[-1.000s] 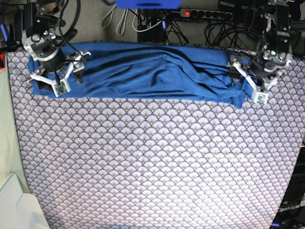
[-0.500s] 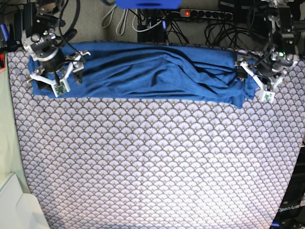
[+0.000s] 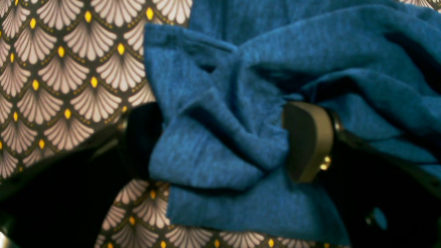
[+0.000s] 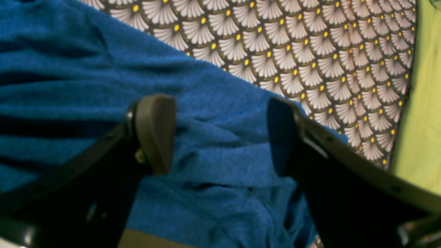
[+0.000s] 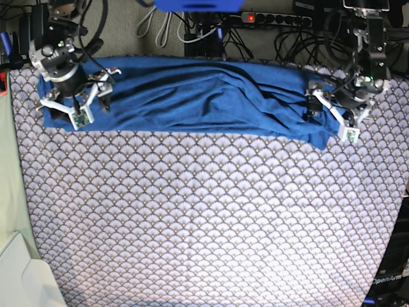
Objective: Fold the T-shirt properly
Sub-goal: 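Lower the cuff at the shirt edge with the left gripper and hold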
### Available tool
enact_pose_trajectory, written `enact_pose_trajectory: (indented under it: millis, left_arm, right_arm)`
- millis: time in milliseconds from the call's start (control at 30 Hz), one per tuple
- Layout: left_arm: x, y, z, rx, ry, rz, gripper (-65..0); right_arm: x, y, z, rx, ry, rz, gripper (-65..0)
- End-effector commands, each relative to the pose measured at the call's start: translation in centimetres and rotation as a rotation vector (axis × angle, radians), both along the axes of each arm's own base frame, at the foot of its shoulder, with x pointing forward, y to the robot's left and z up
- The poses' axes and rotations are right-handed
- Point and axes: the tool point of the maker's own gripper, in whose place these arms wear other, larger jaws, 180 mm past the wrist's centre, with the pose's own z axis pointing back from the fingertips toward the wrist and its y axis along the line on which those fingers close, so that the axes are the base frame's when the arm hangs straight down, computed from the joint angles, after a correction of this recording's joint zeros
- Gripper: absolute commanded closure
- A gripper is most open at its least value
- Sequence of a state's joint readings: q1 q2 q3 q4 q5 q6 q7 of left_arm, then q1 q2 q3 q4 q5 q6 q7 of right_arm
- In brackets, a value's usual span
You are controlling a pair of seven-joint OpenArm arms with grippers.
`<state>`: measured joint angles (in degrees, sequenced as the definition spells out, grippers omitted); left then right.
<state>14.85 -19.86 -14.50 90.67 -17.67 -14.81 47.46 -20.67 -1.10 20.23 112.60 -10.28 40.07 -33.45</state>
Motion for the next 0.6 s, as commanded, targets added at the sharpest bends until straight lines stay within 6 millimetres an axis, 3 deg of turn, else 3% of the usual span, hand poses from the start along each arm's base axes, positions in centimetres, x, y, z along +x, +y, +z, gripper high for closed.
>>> enact_pose_trajectory:
  millis: [0, 67, 100, 233, 300, 367, 433, 567]
  left_arm:
    - [-0.6, -0.3, -0.4, 0.003, 0.033, -0.019, -52.9]
    - [-0.5, -0.2, -0.4, 0.003, 0.031, -0.017, -51.3]
    - [-0.5, -0.2, -0.4, 0.003, 0.031, -0.017, -47.6]
    - [-0.2, -0.2, -0.2, 0.003, 0.022, -0.016, -18.9]
    - [0.4, -0.1, 0.2, 0.005, 0.013, -0.014, -1.4]
    - [0.4, -0.1, 0.2, 0.005, 0.014, -0.013, -0.2]
    - [0.6, -0.1, 0.5, 0.007, 0.005, -0.014, -3.3]
    - [1.2, -0.6, 2.1, 0.016, -0.045, -0.028, -0.4]
  right_arm:
    - [0.4, 0.0, 0.8, -0.001, -0.034, 0.005, -41.5]
    - [0.4, 0.0, 0.8, -0.001, -0.034, 0.005, -41.5]
    - [0.4, 0.0, 0.8, -0.001, -0.034, 0.005, -41.5]
    - [0.4, 0.0, 0.8, -0.001, -0.034, 0.005, -41.5]
    - [0.4, 0.0, 0.8, -0.001, -0.034, 0.005, -41.5]
    - [0.4, 0.0, 0.8, -0.001, -0.034, 0.005, -41.5]
    - [0.4, 0.0, 0.8, -0.001, -0.034, 0.005, -41.5]
    - [0.5, 0.0, 0.9, -0.001, -0.035, 0.005, -41.5]
